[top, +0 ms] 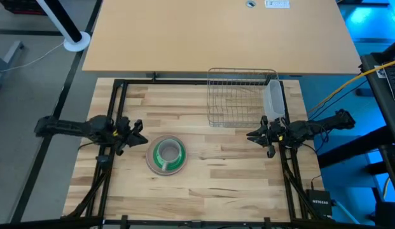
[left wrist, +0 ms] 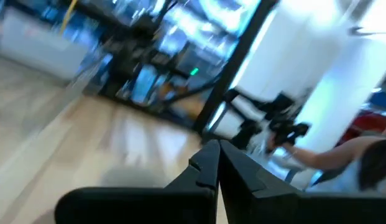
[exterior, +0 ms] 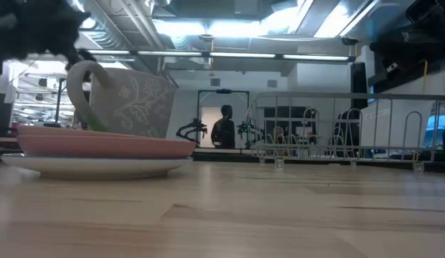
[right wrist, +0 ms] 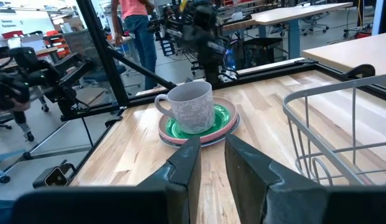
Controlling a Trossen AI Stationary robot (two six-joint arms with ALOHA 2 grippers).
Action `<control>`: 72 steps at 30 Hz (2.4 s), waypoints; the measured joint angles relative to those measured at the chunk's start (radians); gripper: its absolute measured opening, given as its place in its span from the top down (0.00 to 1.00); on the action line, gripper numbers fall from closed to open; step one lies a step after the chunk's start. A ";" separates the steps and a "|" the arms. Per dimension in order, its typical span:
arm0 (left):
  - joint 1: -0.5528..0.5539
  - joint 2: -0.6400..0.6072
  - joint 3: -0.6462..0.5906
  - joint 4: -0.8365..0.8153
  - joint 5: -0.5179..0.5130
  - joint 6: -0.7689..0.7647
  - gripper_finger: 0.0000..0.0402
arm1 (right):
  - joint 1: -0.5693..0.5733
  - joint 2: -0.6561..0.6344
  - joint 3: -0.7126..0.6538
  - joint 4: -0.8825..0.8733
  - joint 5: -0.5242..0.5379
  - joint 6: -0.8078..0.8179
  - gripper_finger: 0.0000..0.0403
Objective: Sort dishes
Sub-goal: Move the gray mug to the top
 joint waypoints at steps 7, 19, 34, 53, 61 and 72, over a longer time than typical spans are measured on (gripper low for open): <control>-0.274 0.133 0.098 0.060 -0.317 0.145 1.00 | 0.000 0.000 0.000 0.000 0.000 0.000 0.81; -0.577 0.785 0.503 -0.022 -0.746 0.444 1.00 | 0.000 0.000 0.000 0.000 -0.002 0.043 0.81; -0.685 1.201 0.802 -0.045 -0.783 -0.081 0.92 | 0.000 0.000 0.000 0.000 -0.003 0.219 0.81; -0.743 1.241 0.804 -0.400 -0.620 -0.764 0.75 | 0.000 0.003 0.000 0.000 -0.003 0.219 0.81; -0.739 1.241 0.804 -0.544 -0.745 -0.858 0.80 | 0.000 0.003 0.000 -0.001 -0.003 0.219 0.81; -0.738 1.241 0.804 -0.553 -0.747 -0.832 0.72 | 0.000 0.003 0.000 -0.001 -0.003 0.219 0.81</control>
